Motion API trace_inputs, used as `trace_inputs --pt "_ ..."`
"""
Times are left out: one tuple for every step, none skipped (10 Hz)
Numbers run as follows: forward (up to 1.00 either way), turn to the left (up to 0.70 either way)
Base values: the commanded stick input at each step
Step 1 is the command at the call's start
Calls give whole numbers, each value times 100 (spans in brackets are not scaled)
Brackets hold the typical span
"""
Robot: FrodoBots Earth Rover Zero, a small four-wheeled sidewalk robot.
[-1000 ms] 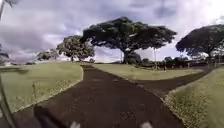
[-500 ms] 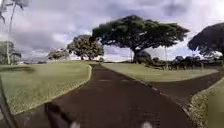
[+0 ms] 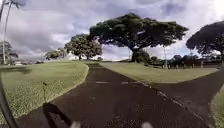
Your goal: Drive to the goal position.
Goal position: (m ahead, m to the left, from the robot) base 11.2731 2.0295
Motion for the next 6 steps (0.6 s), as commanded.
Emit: trace_inputs --pt "0 0" --pt "0 0" --pt "40 0" --pt "70 0" --pt "70 0" --pt "70 0"
